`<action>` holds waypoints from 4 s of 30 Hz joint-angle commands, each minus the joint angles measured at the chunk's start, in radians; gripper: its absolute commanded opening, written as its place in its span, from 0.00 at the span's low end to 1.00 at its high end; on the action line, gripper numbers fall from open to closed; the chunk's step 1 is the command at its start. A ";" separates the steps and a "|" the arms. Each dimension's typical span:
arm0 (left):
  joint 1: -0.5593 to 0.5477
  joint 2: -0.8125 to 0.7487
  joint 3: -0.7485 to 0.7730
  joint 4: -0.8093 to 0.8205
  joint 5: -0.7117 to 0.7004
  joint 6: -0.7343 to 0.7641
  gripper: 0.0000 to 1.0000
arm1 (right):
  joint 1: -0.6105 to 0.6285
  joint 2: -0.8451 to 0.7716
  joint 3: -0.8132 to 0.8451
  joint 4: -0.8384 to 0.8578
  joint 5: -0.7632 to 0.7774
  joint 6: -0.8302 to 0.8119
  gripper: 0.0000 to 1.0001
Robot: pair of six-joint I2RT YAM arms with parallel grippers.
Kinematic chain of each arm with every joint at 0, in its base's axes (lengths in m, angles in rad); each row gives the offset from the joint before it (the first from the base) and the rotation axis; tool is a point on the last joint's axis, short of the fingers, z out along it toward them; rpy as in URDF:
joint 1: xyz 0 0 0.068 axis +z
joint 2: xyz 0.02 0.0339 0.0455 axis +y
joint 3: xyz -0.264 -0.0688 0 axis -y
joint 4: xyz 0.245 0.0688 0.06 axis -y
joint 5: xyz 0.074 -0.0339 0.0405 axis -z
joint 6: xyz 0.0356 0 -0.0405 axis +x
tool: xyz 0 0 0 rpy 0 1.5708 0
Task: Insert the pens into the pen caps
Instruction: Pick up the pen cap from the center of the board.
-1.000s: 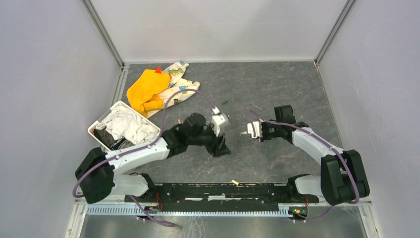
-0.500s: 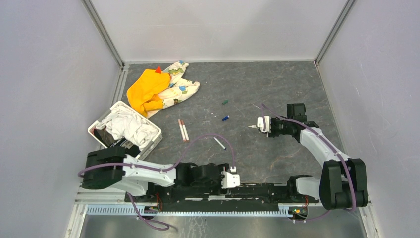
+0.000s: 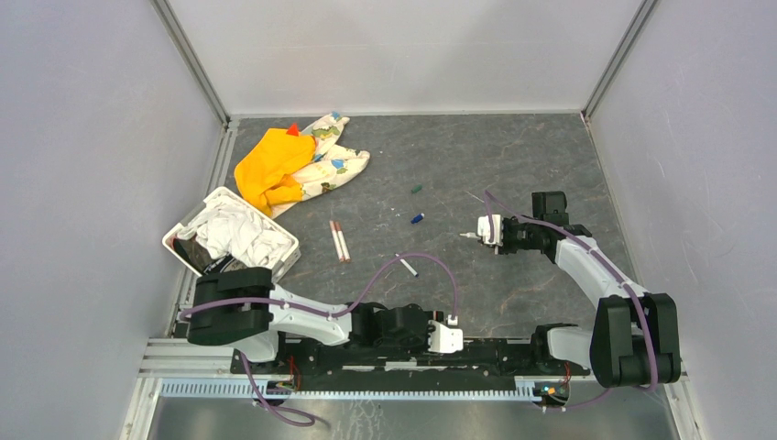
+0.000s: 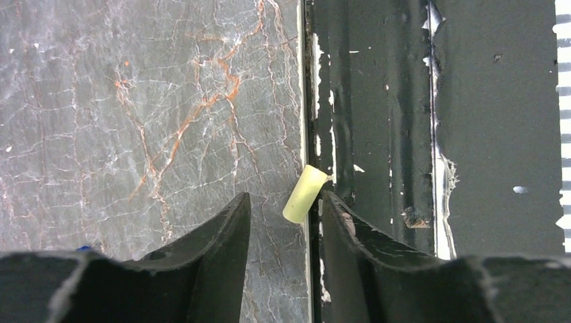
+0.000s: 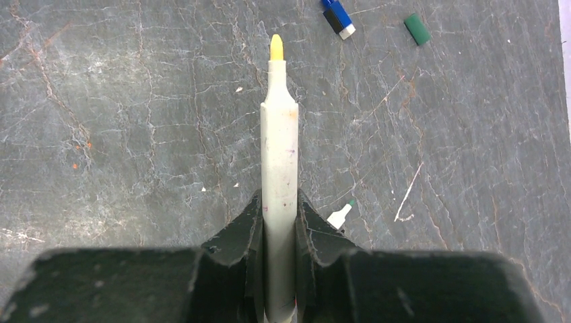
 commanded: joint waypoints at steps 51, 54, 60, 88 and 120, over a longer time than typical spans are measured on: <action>0.482 0.269 0.272 -0.306 0.164 -0.068 0.26 | 0.044 0.085 0.068 -0.098 -0.041 -0.082 0.00; 0.491 0.306 0.307 -0.347 0.195 -0.069 0.27 | 0.043 0.088 0.069 -0.102 -0.037 -0.086 0.00; 0.523 0.337 0.332 -0.377 0.245 -0.092 0.13 | 0.044 0.100 0.074 -0.132 0.014 -0.130 0.00; 0.537 0.209 0.300 -0.436 0.211 -0.079 0.29 | 0.047 0.119 0.094 -0.185 0.007 -0.167 0.00; 0.649 0.128 0.311 -0.407 0.570 -0.182 0.02 | 0.272 0.073 -0.036 -0.007 0.219 -0.218 0.00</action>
